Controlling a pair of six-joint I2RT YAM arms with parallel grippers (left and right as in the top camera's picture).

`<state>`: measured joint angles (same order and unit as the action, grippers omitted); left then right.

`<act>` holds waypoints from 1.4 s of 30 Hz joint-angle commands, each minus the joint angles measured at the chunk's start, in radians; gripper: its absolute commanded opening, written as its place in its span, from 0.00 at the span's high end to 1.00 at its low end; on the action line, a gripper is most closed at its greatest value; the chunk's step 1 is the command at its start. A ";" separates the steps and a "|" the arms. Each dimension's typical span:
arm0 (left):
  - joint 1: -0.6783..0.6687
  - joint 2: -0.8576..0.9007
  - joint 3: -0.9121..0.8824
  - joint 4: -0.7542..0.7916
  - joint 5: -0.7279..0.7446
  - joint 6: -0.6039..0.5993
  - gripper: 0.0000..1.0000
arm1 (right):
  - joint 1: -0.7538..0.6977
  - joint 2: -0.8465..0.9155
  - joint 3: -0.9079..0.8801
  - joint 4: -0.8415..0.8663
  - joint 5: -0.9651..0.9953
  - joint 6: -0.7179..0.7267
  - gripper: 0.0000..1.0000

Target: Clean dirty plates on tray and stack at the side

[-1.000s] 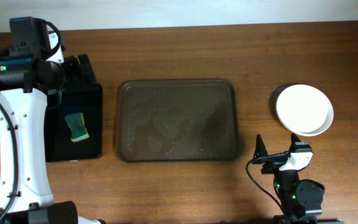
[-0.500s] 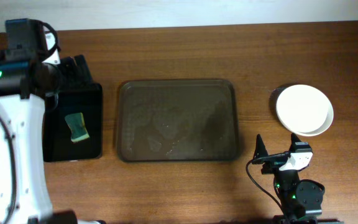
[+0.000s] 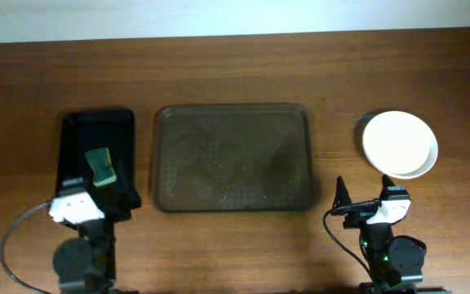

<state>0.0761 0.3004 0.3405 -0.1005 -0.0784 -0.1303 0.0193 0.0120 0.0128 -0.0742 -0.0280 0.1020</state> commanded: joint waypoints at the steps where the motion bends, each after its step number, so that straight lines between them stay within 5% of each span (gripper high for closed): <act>1: -0.032 -0.118 -0.145 0.076 0.011 0.126 0.01 | 0.001 -0.006 -0.007 -0.001 -0.013 -0.001 0.01; 11: -0.052 -0.296 -0.332 0.023 0.003 0.372 0.01 | 0.001 -0.006 -0.007 -0.001 -0.013 -0.001 0.02; 42: -0.052 -0.295 -0.332 0.024 0.007 0.371 0.01 | 0.001 -0.006 -0.007 -0.001 -0.013 -0.001 0.02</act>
